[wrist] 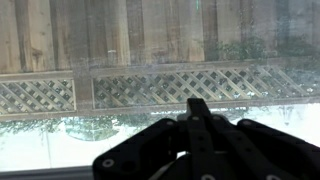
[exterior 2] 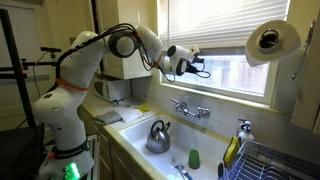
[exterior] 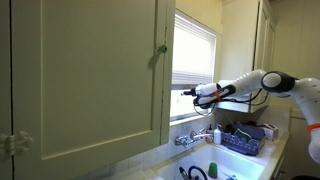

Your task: Open the blinds half way

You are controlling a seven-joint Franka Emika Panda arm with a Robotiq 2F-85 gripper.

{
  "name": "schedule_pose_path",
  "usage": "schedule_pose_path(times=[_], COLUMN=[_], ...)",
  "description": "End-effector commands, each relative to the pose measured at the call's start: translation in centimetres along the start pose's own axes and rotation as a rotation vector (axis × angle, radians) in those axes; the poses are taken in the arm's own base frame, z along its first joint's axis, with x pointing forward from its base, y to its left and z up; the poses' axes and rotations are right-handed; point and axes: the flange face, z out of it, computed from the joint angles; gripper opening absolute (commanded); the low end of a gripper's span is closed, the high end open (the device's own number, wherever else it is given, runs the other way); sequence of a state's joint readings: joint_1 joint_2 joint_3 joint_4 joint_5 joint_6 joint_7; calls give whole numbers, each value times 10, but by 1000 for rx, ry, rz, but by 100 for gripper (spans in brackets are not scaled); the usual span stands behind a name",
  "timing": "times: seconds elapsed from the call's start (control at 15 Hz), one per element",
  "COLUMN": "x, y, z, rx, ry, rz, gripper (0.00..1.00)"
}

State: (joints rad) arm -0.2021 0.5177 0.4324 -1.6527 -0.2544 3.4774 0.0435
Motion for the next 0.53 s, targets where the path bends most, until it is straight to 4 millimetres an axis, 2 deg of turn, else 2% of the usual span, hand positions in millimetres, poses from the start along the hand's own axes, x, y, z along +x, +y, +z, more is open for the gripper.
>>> schedule_pose_path(times=[0.0, 0.2, 0.47], x=[-23, -28, -19], y=[3, 5, 1], z=[15, 20, 22], rx=[3, 7, 20], ry=[36, 108, 183], rz=[-48, -90, -140], gripper=[0, 0, 0])
